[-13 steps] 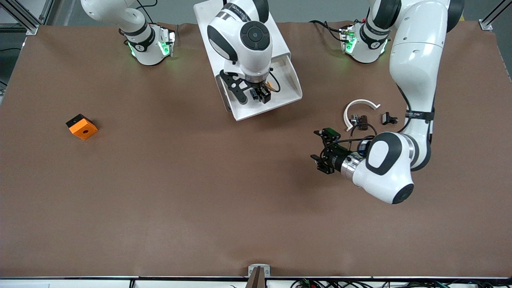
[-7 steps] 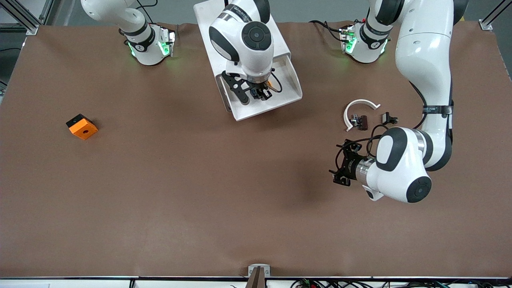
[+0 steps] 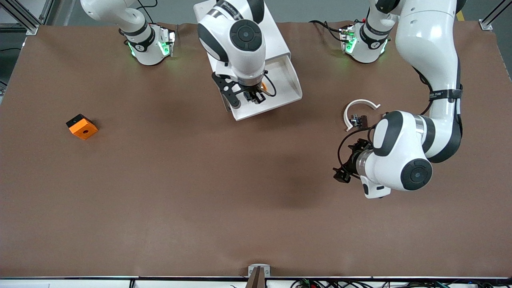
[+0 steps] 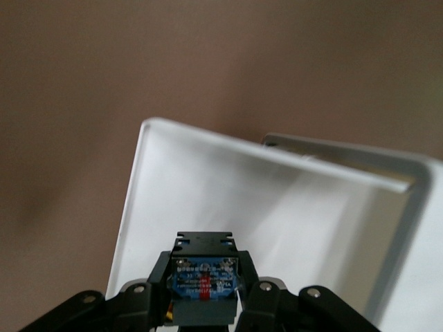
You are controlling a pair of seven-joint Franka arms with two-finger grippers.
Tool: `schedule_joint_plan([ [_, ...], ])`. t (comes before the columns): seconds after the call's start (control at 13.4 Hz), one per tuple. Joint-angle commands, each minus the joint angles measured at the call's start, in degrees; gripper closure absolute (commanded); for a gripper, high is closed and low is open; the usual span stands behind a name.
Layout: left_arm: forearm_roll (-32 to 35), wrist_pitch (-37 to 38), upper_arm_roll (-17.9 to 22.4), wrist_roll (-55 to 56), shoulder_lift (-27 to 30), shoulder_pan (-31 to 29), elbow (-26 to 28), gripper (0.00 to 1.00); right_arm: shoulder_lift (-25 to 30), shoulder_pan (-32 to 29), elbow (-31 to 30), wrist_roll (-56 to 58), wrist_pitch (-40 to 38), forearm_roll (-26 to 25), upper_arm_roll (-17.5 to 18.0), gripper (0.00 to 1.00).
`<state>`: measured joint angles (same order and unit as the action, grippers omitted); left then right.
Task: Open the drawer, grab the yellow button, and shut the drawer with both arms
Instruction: 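Release the drawer and withdraw the left gripper while the right gripper holds, then lift the orange button out of the drawer with the right gripper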
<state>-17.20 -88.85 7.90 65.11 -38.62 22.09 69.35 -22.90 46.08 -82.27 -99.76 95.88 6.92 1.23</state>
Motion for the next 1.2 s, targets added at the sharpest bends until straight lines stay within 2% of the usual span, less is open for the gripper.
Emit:
schedule_joint_plan([
  [0.0, 3.04, -3.68, -0.60, -3.32, 5.12, 2.68, 7.00, 0.00, 3.54, -5.36, 3.43, 10.32, -9.55, 0.46, 0.53, 0.83],
  [0.15, 3.22, -9.47, -0.60, -4.98, 7.67, 5.32, 12.63, 0.00, 8.11, -9.49, 2.65, 22.44, -14.12, 0.46, 0.44, 0.83],
  [0.3, 3.31, -13.26, -0.60, -12.86, 10.30, 7.61, 17.46, 0.00, 11.63, -15.28, 2.30, 34.48, -18.87, 0.46, 0.44, 0.83],
  [0.37, 4.44, -14.50, -0.60, -14.99, 11.19, 8.83, 19.23, 0.00, 13.82, -18.36, 0.47, 40.55, -20.02, 0.46, 0.44, 0.83],
  [0.6, 5.24, -15.91, -0.69, -15.37, 11.28, 13.14, 21.00, 0.00, 21.21, -30.56, -10.07, 61.98, -18.55, 0.46, 0.35, 0.83],
  [0.67, 5.16, -15.83, -1.30, -15.89, 11.37, 13.33, 21.18, 0.00, 22.01, -34.96, -12.36, 69.36, -17.58, 0.37, 0.26, 0.83],
  [0.75, 4.90, -15.57, -3.74, -15.98, 11.29, 12.98, 21.27, 0.00, 21.93, -39.18, -13.95, 76.31, -16.61, 0.29, 0.18, 0.83],
  [0.9, 4.54, -15.48, -6.75, -14.85, 11.55, 13.24, 22.40, 0.00, 21.23, -45.96, -17.02, 87.92, -10.84, -0.94, 0.09, 0.83],
  [1.12, 3.06, -14.08, -11.40, -12.65, 13.56, 12.63, 24.86, 0.00, 18.86, -50.98, -25.01, 100.08, 5.75, -6.91, 0.09, 0.83],
])
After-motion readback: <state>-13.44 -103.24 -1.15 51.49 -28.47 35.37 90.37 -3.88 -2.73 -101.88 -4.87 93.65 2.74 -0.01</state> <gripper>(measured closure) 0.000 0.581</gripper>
